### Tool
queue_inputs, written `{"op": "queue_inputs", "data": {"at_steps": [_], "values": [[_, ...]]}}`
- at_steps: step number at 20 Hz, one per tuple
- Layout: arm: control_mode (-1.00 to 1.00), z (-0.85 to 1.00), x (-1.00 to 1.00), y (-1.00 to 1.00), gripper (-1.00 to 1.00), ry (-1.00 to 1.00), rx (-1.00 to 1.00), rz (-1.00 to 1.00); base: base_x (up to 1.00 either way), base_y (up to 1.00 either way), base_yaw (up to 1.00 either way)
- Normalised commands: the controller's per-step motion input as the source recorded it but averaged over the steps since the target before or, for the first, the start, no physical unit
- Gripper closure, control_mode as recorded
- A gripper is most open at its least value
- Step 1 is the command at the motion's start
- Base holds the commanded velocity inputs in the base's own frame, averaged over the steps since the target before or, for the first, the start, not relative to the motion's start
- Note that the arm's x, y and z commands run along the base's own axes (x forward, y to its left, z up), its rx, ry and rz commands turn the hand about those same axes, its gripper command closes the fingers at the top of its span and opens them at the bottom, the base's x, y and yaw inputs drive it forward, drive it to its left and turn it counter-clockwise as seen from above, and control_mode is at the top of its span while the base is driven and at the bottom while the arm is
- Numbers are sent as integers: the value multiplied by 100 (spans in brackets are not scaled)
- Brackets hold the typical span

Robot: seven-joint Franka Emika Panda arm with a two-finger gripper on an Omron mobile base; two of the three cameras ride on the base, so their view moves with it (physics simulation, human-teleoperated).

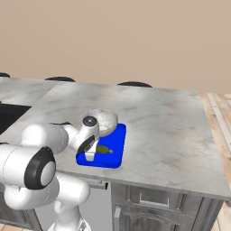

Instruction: Place the two vegetables and bowl onto the tray for setting up a vegetable dip station.

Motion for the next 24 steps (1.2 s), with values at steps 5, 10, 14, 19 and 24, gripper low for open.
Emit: {"op": "queue_inputs", "data": {"at_steps": [5,10,14,19,24], "values": [[-100,1,-5,-6,-100,0,0,0,0,0,0],[-100,6,-12,-3,-100,0,0,0,0,0,0],[-100,18,-15,0,-100,0,0,0,0,0,0],[-100,23,-23,0,-100,0,0,0,0,0,0],[-100,26,-30,0,-100,0,0,0,0,0,0]]}}
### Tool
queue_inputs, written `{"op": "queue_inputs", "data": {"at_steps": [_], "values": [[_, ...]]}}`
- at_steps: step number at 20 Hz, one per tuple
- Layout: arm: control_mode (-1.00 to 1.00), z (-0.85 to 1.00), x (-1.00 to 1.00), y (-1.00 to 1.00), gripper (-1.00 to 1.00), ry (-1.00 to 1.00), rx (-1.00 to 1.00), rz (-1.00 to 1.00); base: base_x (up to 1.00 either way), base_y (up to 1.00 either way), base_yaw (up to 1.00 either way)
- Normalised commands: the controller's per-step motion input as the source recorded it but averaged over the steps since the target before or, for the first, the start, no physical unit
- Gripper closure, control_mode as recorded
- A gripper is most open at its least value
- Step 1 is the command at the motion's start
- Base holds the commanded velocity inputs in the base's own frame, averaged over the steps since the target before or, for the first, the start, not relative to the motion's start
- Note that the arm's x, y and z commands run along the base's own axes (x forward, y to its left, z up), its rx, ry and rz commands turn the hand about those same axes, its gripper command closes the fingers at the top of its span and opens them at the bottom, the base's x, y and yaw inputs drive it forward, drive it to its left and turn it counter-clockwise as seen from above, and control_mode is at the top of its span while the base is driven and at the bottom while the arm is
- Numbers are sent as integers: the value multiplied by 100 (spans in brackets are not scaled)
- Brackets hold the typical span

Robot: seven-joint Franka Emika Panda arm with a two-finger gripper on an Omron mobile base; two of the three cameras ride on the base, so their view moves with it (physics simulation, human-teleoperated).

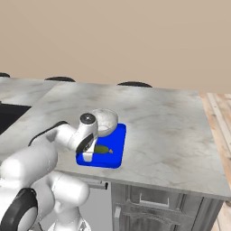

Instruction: Place the two vegetables and bowl onto the tray for setting up a vegetable dip station.

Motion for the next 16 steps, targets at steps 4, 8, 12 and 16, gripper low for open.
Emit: {"op": "queue_inputs", "data": {"at_steps": [4,8,12,16], "values": [[-100,24,-36,2,-100,0,-6,7,0,0,0],[-100,24,-38,10,-100,0,-21,25,0,0,0],[-100,25,-37,15,-100,0,-21,37,0,0,0],[-100,23,-39,17,-100,0,-18,38,0,0,0]]}}
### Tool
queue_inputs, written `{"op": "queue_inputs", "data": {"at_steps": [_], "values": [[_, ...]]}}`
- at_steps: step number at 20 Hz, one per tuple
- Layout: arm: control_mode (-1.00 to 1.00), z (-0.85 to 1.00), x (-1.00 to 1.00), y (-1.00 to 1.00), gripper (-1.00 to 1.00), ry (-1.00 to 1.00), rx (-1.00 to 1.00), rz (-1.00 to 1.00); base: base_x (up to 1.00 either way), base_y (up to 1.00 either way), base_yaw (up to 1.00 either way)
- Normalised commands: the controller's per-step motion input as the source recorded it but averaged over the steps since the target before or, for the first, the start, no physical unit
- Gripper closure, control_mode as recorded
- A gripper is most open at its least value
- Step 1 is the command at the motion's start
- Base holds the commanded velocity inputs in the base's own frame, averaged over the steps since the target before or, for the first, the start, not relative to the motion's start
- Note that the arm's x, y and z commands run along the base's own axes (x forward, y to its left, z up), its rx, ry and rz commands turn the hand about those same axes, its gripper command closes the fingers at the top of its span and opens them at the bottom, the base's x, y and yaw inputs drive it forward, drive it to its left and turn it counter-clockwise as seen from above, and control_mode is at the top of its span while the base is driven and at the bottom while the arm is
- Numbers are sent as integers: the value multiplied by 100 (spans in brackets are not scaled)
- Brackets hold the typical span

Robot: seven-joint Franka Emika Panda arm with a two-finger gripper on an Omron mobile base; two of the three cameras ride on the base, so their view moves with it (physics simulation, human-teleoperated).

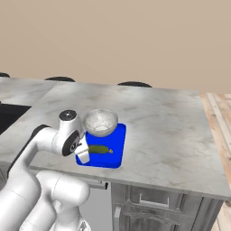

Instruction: Place the two vegetables and bowl onto the tray for setting up a vegetable dip station.

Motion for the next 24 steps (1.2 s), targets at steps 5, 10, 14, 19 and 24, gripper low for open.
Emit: {"op": "queue_inputs", "data": {"at_steps": [5,10,14,19,24], "values": [[-100,20,-33,19,-100,2,-14,38,0,0,0],[-100,18,-29,15,-100,0,-15,31,0,0,0],[-100,18,-25,15,-100,0,-12,31,0,0,0],[-100,17,-23,10,-100,1,-7,27,0,0,0],[-100,7,-26,5,-100,0,-2,19,0,0,0]]}}
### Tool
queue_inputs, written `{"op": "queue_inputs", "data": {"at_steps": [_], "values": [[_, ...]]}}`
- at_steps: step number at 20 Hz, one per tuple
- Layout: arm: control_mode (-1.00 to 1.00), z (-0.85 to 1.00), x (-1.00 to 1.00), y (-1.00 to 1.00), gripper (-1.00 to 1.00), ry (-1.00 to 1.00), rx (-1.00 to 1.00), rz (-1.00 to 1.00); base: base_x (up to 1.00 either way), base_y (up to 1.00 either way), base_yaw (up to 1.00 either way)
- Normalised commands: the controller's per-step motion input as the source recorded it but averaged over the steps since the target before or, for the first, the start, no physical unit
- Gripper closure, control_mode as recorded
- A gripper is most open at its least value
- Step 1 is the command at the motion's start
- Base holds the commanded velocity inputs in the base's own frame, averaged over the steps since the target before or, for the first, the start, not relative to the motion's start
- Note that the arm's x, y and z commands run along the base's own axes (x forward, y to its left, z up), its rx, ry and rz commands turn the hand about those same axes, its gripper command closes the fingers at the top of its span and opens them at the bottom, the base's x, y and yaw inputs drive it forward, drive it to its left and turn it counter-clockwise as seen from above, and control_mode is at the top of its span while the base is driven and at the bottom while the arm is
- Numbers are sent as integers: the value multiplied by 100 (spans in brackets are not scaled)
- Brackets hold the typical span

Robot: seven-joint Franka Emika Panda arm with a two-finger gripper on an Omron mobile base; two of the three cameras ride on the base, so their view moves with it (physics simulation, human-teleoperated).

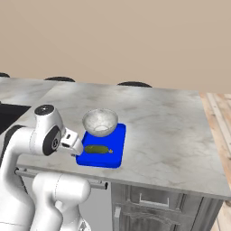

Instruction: Place the two vegetables and bowl onto the tray for setting up a vegetable dip station.

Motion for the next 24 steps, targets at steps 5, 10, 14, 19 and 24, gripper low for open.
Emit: {"op": "queue_inputs", "data": {"at_steps": [5,10,14,19,24], "values": [[-100,1,-16,0,-100,0,0,9,0,0,0],[-100,0,0,0,-100,0,0,0,0,0,0],[-100,0,0,0,-100,0,0,0,0,0,0],[-100,0,0,0,-100,0,0,0,0,0,0],[100,0,0,0,-100,0,0,0,-1,0,0]]}}
